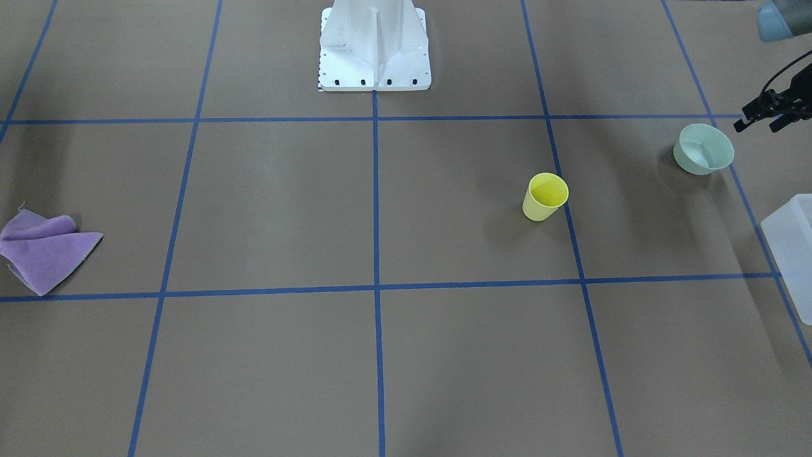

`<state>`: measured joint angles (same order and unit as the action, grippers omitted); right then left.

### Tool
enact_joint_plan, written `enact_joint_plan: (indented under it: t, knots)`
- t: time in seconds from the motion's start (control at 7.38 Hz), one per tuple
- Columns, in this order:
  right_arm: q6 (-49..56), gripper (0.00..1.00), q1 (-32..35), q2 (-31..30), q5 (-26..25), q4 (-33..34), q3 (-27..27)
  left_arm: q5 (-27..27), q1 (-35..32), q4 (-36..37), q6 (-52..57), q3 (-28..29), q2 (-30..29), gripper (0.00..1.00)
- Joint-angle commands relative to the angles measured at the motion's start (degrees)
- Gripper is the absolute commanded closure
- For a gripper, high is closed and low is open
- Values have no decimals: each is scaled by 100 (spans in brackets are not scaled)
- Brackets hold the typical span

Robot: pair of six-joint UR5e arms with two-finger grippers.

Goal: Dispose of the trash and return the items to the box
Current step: 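Reach the left gripper down to the pale green cup and grasp it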

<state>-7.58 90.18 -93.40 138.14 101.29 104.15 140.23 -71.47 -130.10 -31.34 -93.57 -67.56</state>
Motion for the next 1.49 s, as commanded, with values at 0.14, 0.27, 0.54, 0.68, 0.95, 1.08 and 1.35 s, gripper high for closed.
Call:
enact_joint_plan:
  t: [0.14,0.27,0.54,0.68,0.95,1.08,1.35]
  knots:
    - [-41,0,-27,-38,3,-21,-8,338,397,3,-135,452,-327,2]
    - [-42,0,-35,-38,11,-21,0,338,415,3,-136,541,-424,2]
    - [-68,0,-79,-38,29,-12,-8,338,441,3,-136,813,-688,12]
    - [-59,0,-88,-38,29,-12,-26,338,441,3,-136,884,-767,38]
    - [-51,0,-106,-38,90,-12,-17,329,441,-15,-92,893,-777,100]
    - [-59,0,-115,-38,99,-4,-26,312,441,-6,-92,893,-777,100]
    - [-42,0,-150,-38,248,-4,-8,329,424,-6,-171,858,-751,100]
